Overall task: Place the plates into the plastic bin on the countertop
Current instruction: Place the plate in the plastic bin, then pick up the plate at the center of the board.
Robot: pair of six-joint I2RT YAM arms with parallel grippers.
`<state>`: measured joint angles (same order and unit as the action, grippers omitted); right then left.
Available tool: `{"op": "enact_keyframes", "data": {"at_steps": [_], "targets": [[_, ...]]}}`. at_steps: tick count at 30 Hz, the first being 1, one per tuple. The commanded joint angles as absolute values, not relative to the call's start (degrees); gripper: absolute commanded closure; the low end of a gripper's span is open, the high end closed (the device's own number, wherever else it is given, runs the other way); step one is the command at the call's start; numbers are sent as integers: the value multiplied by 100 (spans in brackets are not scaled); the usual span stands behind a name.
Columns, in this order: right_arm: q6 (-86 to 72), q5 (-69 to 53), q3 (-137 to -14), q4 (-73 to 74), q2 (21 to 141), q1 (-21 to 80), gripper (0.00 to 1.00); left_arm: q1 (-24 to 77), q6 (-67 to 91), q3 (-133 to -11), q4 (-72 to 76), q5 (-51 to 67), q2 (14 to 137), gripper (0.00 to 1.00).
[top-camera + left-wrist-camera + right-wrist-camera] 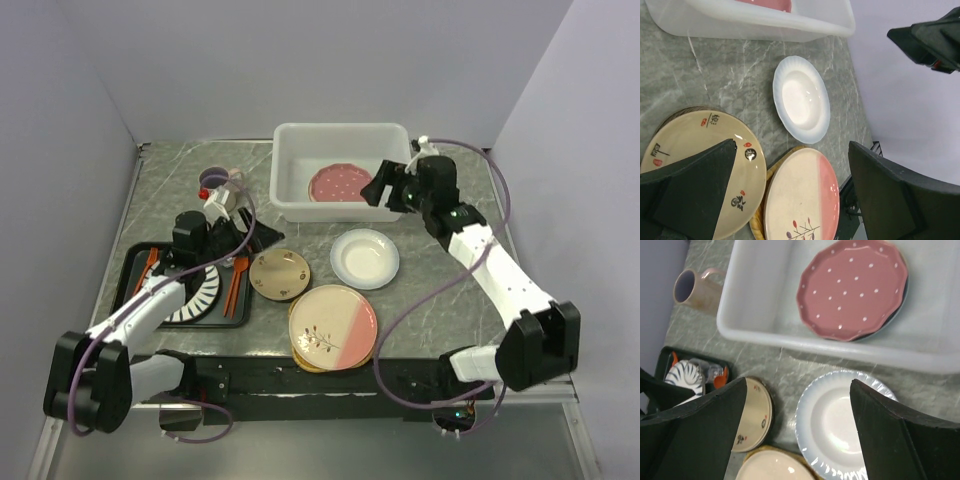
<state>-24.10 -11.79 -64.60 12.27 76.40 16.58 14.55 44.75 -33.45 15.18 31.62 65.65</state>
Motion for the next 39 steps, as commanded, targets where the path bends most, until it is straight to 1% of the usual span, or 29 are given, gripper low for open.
{"op": "enact_keyframes", "data": {"at_steps": [1, 8, 16, 23, 29, 39], "targets": [[-2505, -1151, -5916, 941, 6927, 1775, 10, 1573, 4535, -3077, 1539, 3033, 5996, 1], [-2645, -1169, -4713, 774, 5969, 1793, 10, 1968, 4562, -2716, 1249, 2664, 5590, 1], [-2856, -1371, -3763, 624, 5327, 1802, 10, 2443, 4676, -2435, 1257, 2294, 5502, 1], [-2953, -1608, -2955, 571, 4923, 1793, 10, 2601, 4702, -2206, 1222, 2127, 5423, 1], [-3050, -1722, -2506, 387, 4720, 1793, 11, 2628, 4632, -2066, 1257, 2118, 5572, 1], [-3199, -2092, -2145, 308, 4667, 1793, 11, 2698, 4614, -1907, 1556, 2373, 6038, 1]]}}
